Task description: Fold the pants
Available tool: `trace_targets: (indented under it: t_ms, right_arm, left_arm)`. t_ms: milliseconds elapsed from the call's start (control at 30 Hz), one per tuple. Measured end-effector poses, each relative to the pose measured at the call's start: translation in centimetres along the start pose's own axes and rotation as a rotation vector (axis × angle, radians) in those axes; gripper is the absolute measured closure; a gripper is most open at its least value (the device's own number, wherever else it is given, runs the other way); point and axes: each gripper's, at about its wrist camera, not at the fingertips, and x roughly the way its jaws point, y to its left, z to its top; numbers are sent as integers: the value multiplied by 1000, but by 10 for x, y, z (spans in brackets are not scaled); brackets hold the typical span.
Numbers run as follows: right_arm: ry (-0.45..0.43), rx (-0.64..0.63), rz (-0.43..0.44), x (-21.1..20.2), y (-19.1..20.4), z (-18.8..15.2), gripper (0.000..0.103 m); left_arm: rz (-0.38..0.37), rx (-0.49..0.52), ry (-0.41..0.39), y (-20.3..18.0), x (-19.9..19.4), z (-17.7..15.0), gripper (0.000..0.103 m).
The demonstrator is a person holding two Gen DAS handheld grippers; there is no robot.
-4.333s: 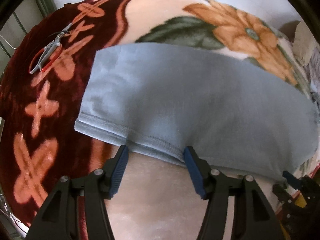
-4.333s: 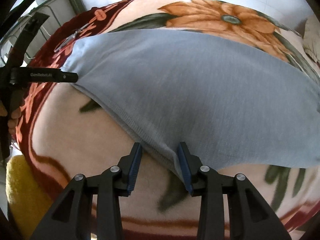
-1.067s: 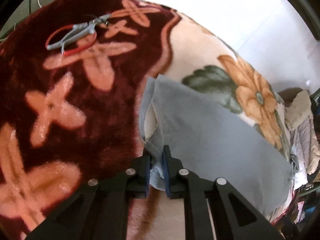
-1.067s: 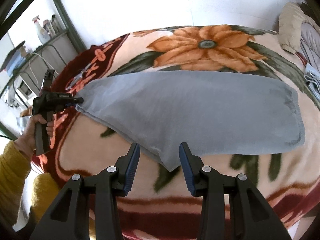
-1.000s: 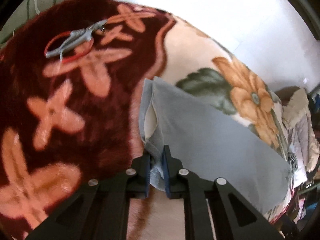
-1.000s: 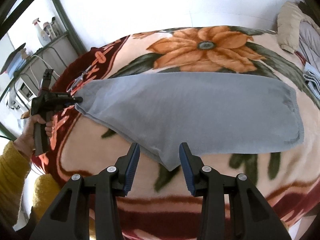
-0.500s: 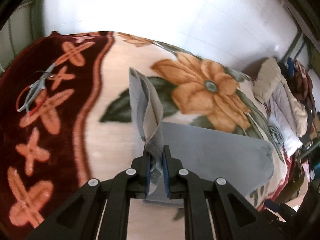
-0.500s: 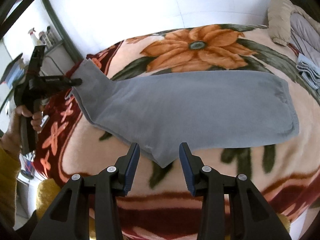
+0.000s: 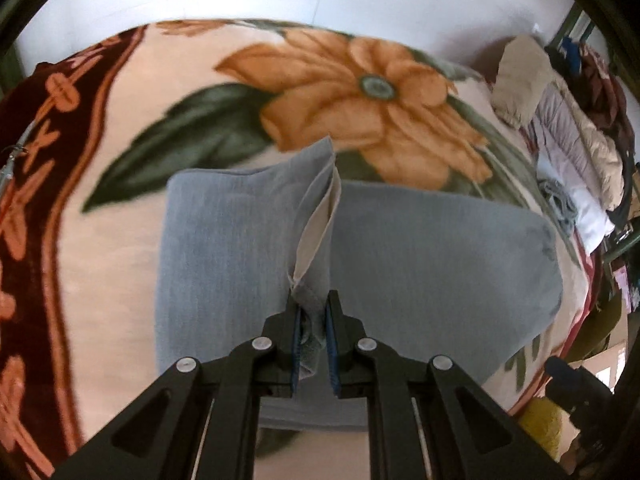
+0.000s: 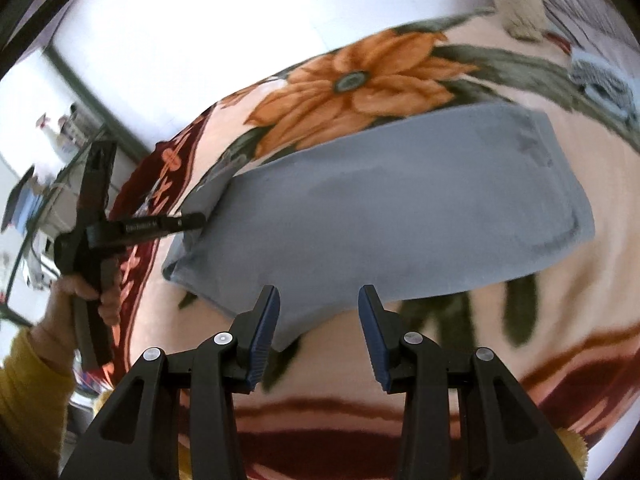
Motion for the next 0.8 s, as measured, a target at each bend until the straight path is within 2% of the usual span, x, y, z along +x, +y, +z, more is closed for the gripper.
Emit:
trace_targets:
  t_ms: [233, 433, 567, 633, 700, 800]
  right_arm:
    - [44, 92, 45, 11, -18, 4, 61]
    - [41, 36, -8, 20, -3, 16, 61]
    - [89, -24, -37, 36, 11, 17, 61]
    - [113, -42, -48, 44, 16, 18, 61]
    - [136, -58, -59, 51, 21, 17, 61]
    - [158, -80, -73, 61, 31, 18, 61]
  left_arm:
    - [30, 45, 6, -10, 7, -5, 92]
    - [-38, 75, -33, -25, -11, -8, 92]
    - [-51, 123, 10, -37, 4, -13, 90]
    - [-49, 113, 25, -38, 10, -19, 81]
    - [-58, 112, 27, -40, 10, -29, 64]
    - [-60, 108, -5, -42, 2, -46, 51]
